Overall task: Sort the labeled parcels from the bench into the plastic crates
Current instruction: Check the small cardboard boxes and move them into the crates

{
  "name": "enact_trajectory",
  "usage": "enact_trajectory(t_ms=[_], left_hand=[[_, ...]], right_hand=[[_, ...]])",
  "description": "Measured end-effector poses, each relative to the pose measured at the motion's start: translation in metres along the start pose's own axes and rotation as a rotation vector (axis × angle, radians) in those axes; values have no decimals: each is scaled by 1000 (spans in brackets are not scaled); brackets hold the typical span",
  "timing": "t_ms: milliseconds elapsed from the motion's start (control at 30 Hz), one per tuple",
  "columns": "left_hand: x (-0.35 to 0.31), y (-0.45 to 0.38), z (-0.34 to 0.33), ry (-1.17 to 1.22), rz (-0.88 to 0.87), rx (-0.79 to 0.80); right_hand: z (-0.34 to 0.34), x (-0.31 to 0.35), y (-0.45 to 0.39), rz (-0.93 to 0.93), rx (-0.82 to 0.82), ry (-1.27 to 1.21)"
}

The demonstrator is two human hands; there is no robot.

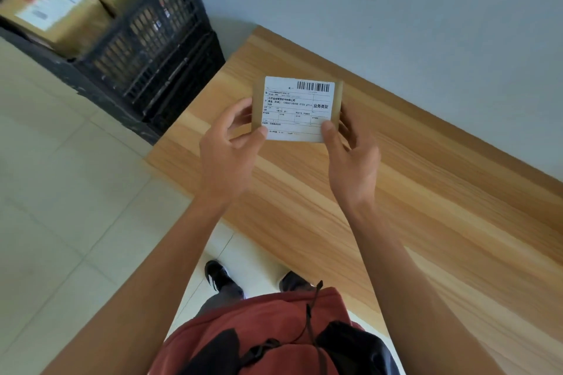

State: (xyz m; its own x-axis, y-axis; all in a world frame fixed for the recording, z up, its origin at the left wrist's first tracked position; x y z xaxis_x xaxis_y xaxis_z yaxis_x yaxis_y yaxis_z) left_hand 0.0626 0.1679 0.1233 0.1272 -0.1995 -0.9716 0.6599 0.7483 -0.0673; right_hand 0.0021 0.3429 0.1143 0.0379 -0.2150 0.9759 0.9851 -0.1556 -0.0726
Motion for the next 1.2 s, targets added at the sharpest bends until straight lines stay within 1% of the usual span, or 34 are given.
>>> enact_trajectory(t_ms=[133,267,500,633,733,900,1100,1200], left_hand=[[15,-24,76,-31,2,-110],[38,-47,154,-51,13,-211],[70,-82,285,-28,8,-328],[83,-100,345,-8,24,-412],[92,-118,376,-6,25,-469],[110,-156,406,-58,30,-534],[116,-236,434,-78,35,-572],[115,-280,450,-86,45,-585]], right_hand=[[-70,18,32,10,132,8],[-140,39,72,58,241,22],[-253,74,146,92,371,39],[-305,97,177,136,445,53],[-341,108,187,126,500,35],[-404,114,185,115,566,26],[-497,131,163,128,593,-29],[-544,142,151,104,614,-49]])
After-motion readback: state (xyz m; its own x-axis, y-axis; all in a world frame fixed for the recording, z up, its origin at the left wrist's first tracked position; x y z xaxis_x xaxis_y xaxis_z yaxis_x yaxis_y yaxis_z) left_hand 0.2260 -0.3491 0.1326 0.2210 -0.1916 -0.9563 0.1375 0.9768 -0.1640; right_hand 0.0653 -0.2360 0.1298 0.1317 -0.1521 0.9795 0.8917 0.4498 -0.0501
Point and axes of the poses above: each hand's wrist, its own y-axis away from the middle knuckle, its own z-axis out of the back of the hand, x = y × z, the point moved 2 cm from there along -y, towards the middle knuckle, and after that the axes turned 15 degrees about -x, right-handed, at the moved point
